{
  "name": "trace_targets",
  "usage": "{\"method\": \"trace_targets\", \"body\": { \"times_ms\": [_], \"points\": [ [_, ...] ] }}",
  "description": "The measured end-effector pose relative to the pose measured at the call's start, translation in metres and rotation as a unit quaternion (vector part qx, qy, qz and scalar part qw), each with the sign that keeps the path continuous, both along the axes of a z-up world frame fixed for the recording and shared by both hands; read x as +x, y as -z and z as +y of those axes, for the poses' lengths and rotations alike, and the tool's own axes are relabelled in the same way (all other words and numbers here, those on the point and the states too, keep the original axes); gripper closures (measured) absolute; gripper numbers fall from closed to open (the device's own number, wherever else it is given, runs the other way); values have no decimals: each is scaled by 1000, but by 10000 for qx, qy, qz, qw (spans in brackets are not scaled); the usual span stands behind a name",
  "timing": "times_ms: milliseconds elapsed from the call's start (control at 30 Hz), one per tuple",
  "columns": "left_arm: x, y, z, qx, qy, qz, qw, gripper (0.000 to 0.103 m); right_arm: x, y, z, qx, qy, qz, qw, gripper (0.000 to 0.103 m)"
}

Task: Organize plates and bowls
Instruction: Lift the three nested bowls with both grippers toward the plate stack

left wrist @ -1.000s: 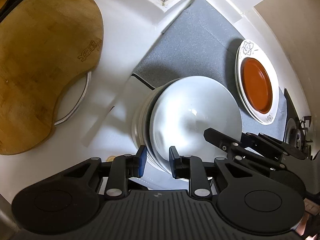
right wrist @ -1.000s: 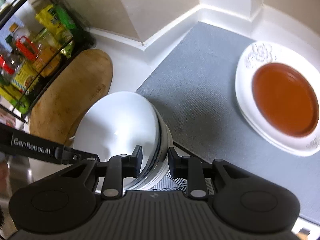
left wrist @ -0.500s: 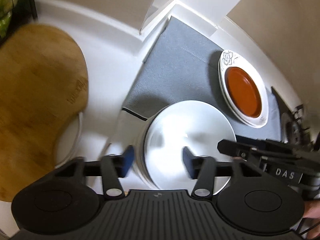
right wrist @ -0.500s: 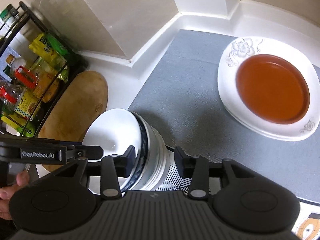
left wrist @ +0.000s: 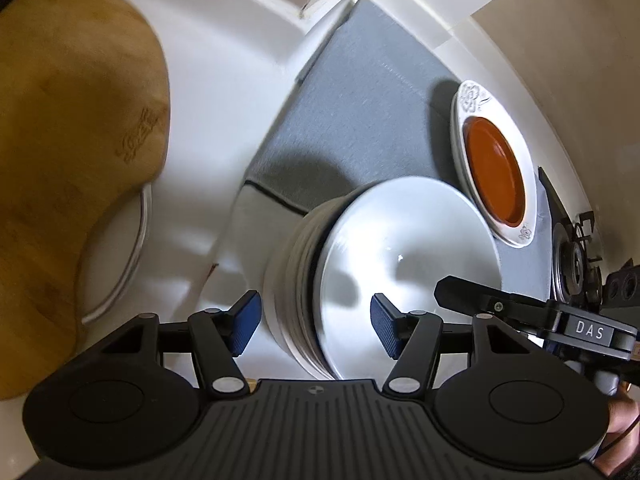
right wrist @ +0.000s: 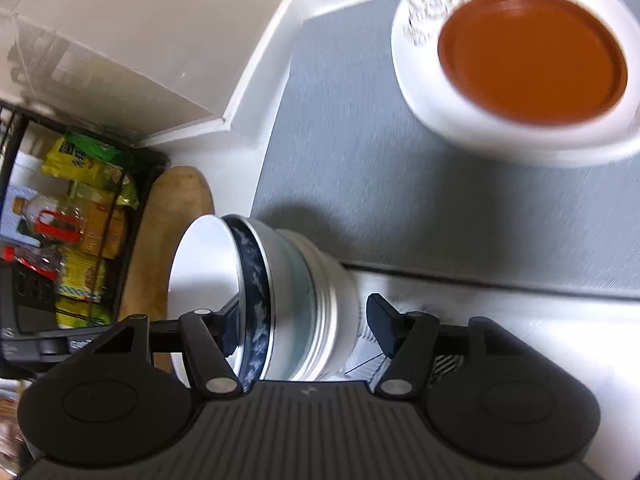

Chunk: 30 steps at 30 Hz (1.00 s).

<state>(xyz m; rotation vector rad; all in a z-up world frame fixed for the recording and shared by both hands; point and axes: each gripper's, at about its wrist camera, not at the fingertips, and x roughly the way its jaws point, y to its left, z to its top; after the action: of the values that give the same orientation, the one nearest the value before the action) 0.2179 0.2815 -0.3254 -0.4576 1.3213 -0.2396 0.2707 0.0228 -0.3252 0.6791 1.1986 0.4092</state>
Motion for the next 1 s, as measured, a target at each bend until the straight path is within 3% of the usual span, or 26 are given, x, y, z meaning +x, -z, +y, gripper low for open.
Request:
{"method": "trace_targets", "body": {
  "times_ms": [167,533,667,833,1000],
  "points": [
    [1,1,6,-112,-105,35,9999,40,-1,12,-4,405,190,54,9990,35],
    [8,2,33,-351,-453,110,9983,38,5,36,-1,640,111,303,9974,36],
    [17,6,32,-418,-399,244,9980,37,7,42,2,596,108,365,9975,35],
    [15,13,25,-217,-120,375,9990,37,6,39,0,732,119,427,9963,33],
    [13,24,21,-588,-96,577,9966,38,3,39,-7,963,296,523,9935,33]
  ]
}}
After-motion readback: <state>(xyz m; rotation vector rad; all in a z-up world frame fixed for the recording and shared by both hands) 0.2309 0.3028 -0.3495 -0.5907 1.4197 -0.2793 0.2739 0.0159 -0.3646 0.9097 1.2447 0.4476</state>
